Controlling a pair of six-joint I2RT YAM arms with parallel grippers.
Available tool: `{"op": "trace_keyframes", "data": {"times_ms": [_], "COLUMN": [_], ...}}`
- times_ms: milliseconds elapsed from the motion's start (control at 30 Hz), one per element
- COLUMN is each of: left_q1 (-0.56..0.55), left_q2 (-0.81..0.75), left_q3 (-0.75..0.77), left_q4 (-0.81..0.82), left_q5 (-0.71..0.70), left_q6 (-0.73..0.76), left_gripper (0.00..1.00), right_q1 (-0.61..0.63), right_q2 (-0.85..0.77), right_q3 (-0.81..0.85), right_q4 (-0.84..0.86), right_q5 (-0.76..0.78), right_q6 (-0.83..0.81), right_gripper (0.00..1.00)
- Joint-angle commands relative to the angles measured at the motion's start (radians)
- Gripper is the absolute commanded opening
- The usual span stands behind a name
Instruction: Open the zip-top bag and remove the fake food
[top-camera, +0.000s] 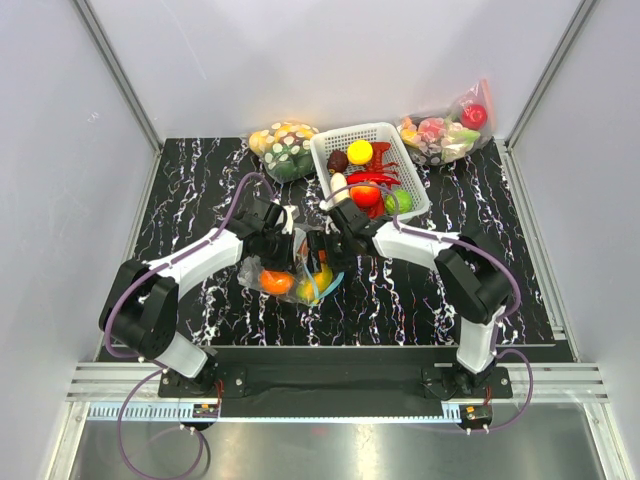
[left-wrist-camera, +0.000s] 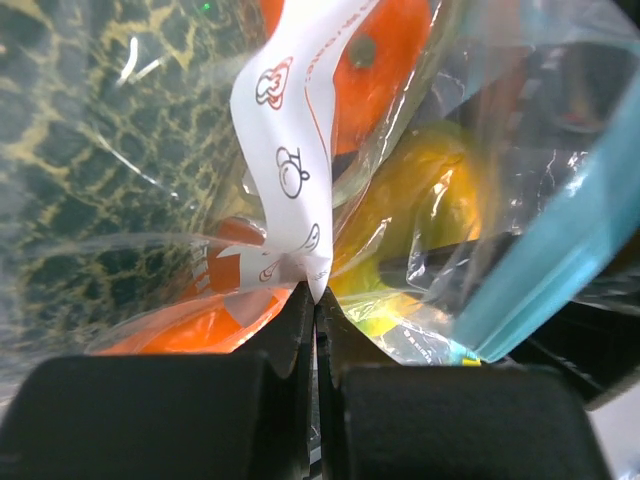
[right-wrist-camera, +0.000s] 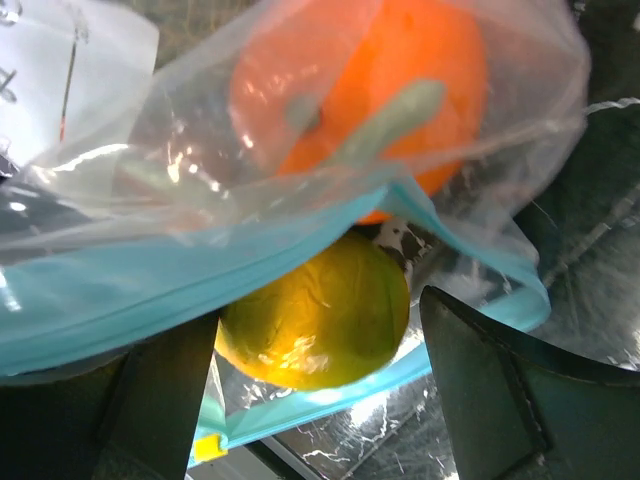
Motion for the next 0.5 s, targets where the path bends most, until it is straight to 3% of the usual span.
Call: {"op": "trace_keyframes", "data": {"times_ms": [0, 100, 167, 267, 367, 467], "left_q1": [0.006, 0.006, 0.006, 0.006, 0.006, 0.008], "left_q2": [-0.004, -0.001, 0.003, 0.007, 0.009, 0.004], "left_q3": [0.039, 0.036, 0.036, 0.036, 0.036, 0.029], "left_q4": [0.017, 0.020, 0.025, 0.025, 0.026, 0.029], "left_q5": [0.015, 0.021, 0.025, 0.032, 0.035, 0.035], "left_q6": [0.014, 0.014, 0.013, 0.011, 0.008, 0.005], "left_gripper": [0.00, 0.00, 0.00, 0.00, 0.00, 0.00], "right_q1": [0.005, 0.007, 0.007, 0.008, 0.008, 0.005], "right_q2": [0.035, 0.053, 0.060, 0.053, 0.011, -0.042], "right_q3": [0.048, 0.051, 0.053, 0.044, 0.012, -0.016], "right_q4": [0.000, -0.010, -0.012, -0.016, -0.010, -0.012], "right_q5": [-0.048, -0.057, -0.067, -0.053, -0.018, 0.024], "right_q6": [0.000, 0.006, 0.009, 0.014, 0.018, 0.028], "right_gripper": [0.88, 0.87, 0.81, 0.52, 0.39, 0.33]}}
